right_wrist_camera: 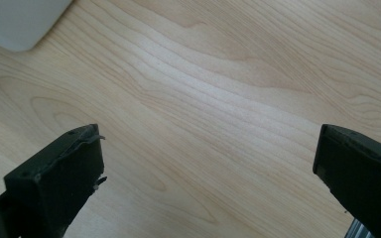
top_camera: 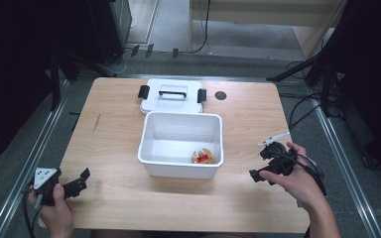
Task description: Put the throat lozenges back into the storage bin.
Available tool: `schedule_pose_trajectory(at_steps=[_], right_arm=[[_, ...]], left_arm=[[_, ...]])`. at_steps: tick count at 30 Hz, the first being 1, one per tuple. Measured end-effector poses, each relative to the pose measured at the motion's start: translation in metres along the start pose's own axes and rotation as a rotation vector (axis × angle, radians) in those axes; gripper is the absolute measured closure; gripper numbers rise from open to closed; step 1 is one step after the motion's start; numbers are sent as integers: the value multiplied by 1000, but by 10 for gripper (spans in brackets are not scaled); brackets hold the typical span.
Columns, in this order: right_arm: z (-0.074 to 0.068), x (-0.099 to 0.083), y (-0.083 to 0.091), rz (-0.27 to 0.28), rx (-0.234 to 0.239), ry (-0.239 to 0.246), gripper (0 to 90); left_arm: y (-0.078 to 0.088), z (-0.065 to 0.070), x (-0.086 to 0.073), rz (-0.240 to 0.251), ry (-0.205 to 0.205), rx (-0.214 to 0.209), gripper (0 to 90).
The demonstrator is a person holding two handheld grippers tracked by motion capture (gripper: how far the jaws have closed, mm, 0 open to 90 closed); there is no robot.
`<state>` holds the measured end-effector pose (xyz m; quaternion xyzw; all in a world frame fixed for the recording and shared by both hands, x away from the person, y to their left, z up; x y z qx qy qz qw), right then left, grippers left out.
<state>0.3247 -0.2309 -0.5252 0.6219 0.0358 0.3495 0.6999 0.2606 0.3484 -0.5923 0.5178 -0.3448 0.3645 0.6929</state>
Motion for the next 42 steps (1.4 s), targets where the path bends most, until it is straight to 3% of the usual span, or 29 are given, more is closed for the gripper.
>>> schedule_pose_trajectory(at_steps=[9,18,42], right_arm=[[8,-17,-12,49,-29,-73,0],[17,-36,-21,115,-57,-179,0],[25,-73,-39,330,-108,-336,0]], left_arm=[[0,0,0,-1,-4,1,0],[0,0,0,-4,-9,3,0],[0,1,0,-5,-22,12,0]])
Point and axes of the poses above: each handheld gripper's, and its own axes: y roughly backward along the jaws, x roughly out of its top, z roughly to its right, the point moved 8 cm from there along -y, roughly forward along the jaws, and after that the axes turned 8 degrees about -x, right-handed, at the moved point
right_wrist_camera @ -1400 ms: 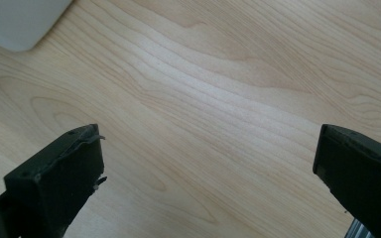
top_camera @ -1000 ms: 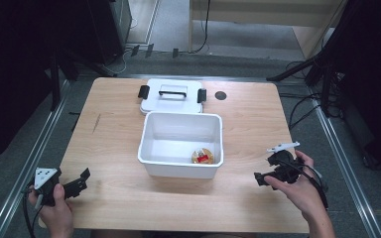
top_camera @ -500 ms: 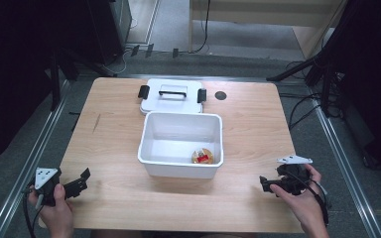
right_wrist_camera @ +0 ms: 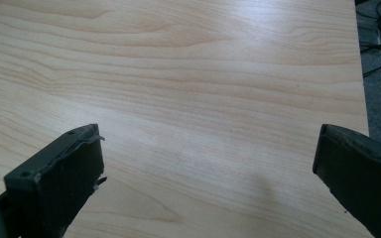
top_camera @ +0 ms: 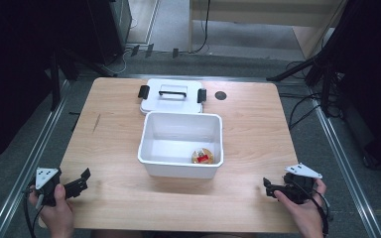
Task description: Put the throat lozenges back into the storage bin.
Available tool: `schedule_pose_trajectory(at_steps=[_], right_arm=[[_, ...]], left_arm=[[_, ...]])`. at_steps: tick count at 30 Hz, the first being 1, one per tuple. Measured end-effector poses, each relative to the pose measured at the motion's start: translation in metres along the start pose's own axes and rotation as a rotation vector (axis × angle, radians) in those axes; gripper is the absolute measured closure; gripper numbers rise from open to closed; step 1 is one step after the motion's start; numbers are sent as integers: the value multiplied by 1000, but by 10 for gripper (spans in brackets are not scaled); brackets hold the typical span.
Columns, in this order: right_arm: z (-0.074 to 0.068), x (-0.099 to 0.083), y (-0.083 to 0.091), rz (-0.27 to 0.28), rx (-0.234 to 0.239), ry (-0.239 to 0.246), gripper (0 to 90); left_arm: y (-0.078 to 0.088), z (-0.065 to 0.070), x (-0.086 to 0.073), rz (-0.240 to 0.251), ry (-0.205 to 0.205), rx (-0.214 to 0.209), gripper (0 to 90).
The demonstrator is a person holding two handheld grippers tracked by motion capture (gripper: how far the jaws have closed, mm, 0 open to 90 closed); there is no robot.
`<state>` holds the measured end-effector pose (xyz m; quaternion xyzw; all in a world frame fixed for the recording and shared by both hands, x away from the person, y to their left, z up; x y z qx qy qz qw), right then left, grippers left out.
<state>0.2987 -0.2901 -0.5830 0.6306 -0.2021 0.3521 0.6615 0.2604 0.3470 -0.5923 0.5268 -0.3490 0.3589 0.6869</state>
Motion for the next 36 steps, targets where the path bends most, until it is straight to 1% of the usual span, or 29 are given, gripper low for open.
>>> schedule_pose_trajectory(at_steps=[8,12,15,20,22,25,26,28,30,32,34,36], right_arm=[[12,-10,3,56,-14,-49,0],[18,-15,4,68,-23,-69,0],[23,-21,5,75,-24,-95,0],[32,-29,7,89,-31,-114,0],[36,-32,8,100,-36,-127,0],[42,-37,10,102,-38,-144,0],[44,-38,11,111,-35,-150,0],[48,-39,12,115,-47,-150,0],[50,-40,13,122,-45,-167,0],[51,-39,13,125,-44,-172,0],[51,-40,13,124,-59,-174,0],[52,-39,14,137,-72,-186,7]], left_arm=[[0,1,0,-1,-3,4,0],[0,1,0,-3,-5,4,0],[-1,1,0,-7,-9,6,0],[-1,2,0,-9,-17,10,0],[-1,2,0,-8,-18,9,0],[-1,2,-1,-9,-18,7,0],[-1,2,-1,-9,-18,7,0],[-1,2,-1,-9,-19,6,0],[-1,2,-1,-10,-20,5,0],[-1,2,-1,-10,-20,5,0],[-1,2,-1,-15,-17,4,0],[-1,2,-1,-15,-12,2,0]])
Point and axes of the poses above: each handheld gripper's, and its own axes: y roughly backward along the jaws, x roughly out of its top, z roughly to its right, the point moved 8 cm from there along -y, roughly forward along the jaws, and after that the axes turned 8 degrees about -x, right-handed, at the moved point
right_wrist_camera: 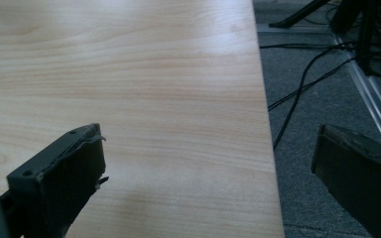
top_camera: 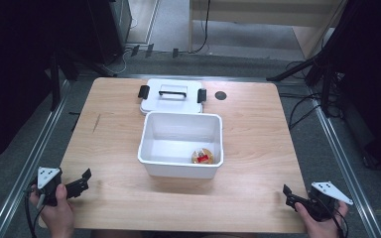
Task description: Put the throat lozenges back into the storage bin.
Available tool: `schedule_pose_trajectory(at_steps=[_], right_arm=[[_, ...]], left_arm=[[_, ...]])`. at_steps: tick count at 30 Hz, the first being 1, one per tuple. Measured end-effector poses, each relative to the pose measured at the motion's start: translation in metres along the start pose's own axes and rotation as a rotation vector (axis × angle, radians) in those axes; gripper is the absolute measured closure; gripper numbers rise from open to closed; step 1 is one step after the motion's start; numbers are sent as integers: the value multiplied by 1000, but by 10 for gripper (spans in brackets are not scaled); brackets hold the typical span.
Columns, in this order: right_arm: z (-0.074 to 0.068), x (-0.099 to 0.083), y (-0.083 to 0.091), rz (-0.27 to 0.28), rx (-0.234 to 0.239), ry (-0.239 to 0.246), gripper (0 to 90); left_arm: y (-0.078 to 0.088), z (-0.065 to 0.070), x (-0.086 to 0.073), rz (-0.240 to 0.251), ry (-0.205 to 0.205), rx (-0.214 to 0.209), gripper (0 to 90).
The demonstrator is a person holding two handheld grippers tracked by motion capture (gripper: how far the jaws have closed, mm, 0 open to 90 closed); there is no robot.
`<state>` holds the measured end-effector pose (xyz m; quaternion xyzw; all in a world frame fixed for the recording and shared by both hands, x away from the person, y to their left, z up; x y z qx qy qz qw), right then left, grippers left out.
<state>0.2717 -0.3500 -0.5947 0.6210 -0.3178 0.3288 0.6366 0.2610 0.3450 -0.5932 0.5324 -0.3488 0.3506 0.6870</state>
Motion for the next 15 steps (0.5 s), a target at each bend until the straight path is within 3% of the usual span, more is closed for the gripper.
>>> schedule_pose_trajectory(at_steps=[5,8,15], right_arm=[[2,1,1,13,-34,-12,59],[1,1,1,14,-26,-13,60],[-4,0,-1,-1,-37,27,60]], left_arm=[[-1,0,0,-3,3,-4,0],[-1,0,0,-9,0,-6,0],[-1,0,-1,-17,-3,1,0]])
Point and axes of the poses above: each handheld gripper's, and its own axes: y roughly backward along the jaws, x roughly out of its top, z roughly to its right, the point moved 8 cm from there along -y, roughly forward along the jaws, and after that the axes turned 8 degrees about -x, right-handed, at the moved point
